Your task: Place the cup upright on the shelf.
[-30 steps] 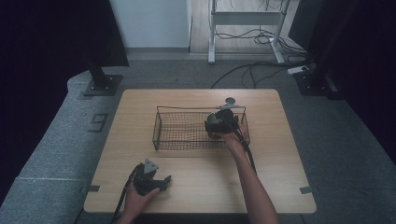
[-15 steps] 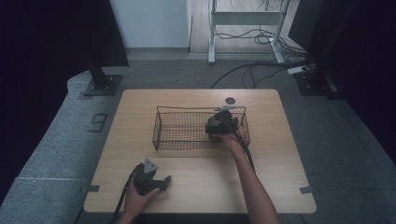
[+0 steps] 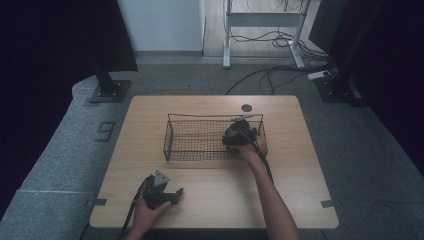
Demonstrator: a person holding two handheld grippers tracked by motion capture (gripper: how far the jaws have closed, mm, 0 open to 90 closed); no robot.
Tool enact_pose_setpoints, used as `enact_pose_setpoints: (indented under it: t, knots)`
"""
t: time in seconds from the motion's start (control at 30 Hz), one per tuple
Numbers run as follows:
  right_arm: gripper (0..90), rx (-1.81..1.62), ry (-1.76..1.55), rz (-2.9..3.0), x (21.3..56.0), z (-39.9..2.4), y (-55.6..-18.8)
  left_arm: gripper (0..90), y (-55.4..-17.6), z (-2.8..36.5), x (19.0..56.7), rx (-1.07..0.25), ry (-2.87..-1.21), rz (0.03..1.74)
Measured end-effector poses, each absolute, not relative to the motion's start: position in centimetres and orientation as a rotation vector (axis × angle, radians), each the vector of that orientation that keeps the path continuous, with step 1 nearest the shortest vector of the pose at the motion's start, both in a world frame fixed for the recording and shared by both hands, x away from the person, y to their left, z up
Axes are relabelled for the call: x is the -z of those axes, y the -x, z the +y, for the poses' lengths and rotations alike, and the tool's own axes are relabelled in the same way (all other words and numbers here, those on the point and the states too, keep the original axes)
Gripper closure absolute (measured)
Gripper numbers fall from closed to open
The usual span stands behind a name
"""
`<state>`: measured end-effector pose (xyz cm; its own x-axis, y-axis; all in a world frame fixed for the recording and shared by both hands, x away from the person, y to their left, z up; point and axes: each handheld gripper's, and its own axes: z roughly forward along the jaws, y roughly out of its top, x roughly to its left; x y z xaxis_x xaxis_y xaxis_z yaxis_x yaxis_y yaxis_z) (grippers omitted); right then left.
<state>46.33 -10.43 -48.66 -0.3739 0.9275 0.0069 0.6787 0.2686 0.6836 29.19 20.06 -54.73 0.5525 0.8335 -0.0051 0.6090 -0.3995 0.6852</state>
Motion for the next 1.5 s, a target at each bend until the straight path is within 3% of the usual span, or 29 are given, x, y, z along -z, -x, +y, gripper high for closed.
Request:
enact_pose_setpoints:
  t: [0.47, 0.83, 1.17, 1.5]
  knots:
    - [12.3, -0.808, -1.475, 2.145, 48.4, -11.1, -46.2, 13.7, -29.2, 20.1, 54.7, -0.452, -2.147, 1.154]
    - [5.9, -0.901, -1.44, 2.087, 46.9, -11.4, -45.3, 13.7, -29.2, 20.1, 54.7, -0.451, -2.145, 1.155]
    - [8.7, -1.044, -1.327, 2.012, 44.2, -12.8, -41.9, 13.7, -29.2, 20.1, 54.7, -0.452, -2.146, 1.155]
    - [12.9, -1.147, -1.241, 1.999, 44.4, -14.6, -36.9, 13.7, -29.2, 20.1, 54.7, -0.451, -2.147, 1.154]
